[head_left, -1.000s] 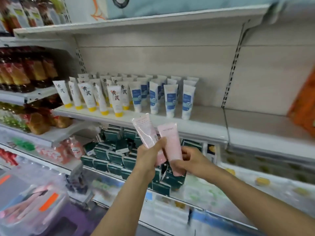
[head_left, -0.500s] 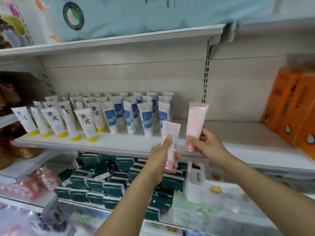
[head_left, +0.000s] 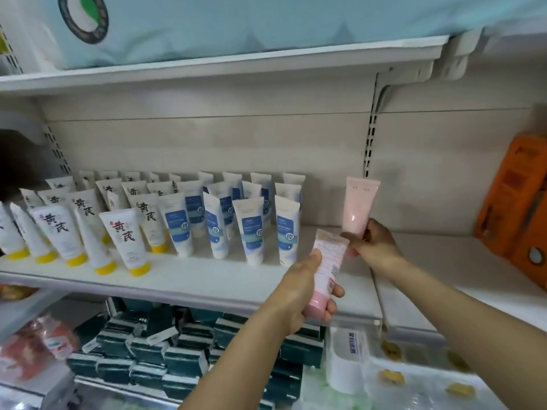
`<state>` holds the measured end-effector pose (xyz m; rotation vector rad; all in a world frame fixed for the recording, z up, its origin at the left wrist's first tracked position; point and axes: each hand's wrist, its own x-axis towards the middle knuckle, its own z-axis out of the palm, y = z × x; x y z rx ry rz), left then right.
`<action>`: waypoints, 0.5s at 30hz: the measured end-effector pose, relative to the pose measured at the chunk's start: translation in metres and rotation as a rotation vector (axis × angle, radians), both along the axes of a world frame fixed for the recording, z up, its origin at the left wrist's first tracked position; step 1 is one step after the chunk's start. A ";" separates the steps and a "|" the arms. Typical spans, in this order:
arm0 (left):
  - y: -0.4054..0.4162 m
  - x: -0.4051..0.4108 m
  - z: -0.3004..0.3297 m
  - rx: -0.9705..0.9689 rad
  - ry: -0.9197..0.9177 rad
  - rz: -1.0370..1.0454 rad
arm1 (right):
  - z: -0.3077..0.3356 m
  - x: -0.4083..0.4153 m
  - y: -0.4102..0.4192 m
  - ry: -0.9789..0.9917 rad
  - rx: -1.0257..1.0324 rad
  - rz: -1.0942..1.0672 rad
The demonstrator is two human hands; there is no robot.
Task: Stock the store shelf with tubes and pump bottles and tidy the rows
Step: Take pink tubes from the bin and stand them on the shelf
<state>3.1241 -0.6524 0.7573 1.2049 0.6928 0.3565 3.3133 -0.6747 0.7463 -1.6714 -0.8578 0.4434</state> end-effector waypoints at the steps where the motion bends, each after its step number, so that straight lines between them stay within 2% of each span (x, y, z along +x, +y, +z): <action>1: 0.000 0.004 -0.001 -0.002 0.008 -0.006 | 0.000 0.006 0.003 -0.030 -0.008 0.010; 5: 0.002 0.015 -0.005 -0.017 0.014 0.014 | 0.005 0.030 0.020 -0.155 -0.052 0.071; 15: 0.004 0.044 -0.001 -0.094 0.038 0.154 | 0.001 0.066 0.085 -0.195 -0.109 0.190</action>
